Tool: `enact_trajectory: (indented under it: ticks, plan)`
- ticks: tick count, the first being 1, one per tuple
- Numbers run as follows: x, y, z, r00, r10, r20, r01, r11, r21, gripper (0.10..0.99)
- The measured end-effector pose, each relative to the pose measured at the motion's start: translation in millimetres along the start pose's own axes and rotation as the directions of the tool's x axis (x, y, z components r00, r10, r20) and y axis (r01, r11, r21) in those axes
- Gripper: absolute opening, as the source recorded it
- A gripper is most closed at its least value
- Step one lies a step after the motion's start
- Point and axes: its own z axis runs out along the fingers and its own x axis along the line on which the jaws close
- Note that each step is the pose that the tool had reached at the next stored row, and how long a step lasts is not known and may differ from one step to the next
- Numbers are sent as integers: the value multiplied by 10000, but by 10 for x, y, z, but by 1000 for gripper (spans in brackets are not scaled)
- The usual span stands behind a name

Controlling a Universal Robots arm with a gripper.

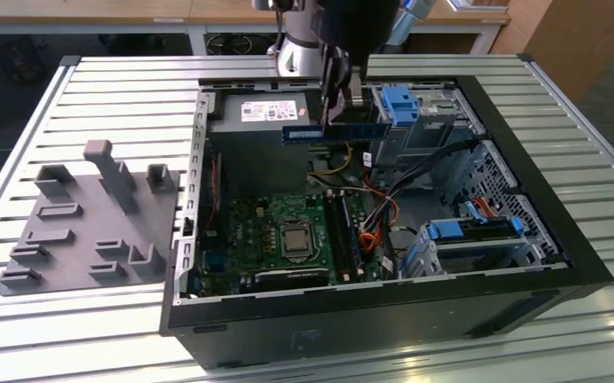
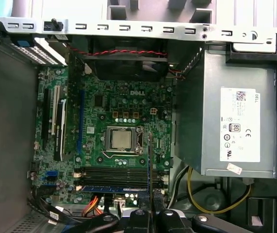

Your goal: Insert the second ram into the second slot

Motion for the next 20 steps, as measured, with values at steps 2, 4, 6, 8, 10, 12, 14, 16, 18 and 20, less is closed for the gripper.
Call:
enact_trajectory:
  ticks: [2,4,6,8,10,12,14,16,18,20]
  plan:
    - [10,1,0,10000,0,-1,0,10000,0,137]
    - [20,1,0,10000,0,-2,0,10000,-1,137]
    - [31,1,0,10000,1,-2,-1,10000,-1,137]
    - [40,1,0,10000,0,-3,0,10000,-1,137]
    - [50,2,0,10000,1,-3,-1,10000,0,137]
    - [60,2,0,10000,1,-4,-1,10000,-1,137]
    - [72,2,0,10000,0,-4,0,10000,-1,137]
    - [76,3,0,10000,2,-4,-2,10000,0,137]
    - [77,2,-1,10000,1,-7,-1,10000,-1,137]
    - [79,2,-1,10000,17,-9,-17,10000,-1,137]
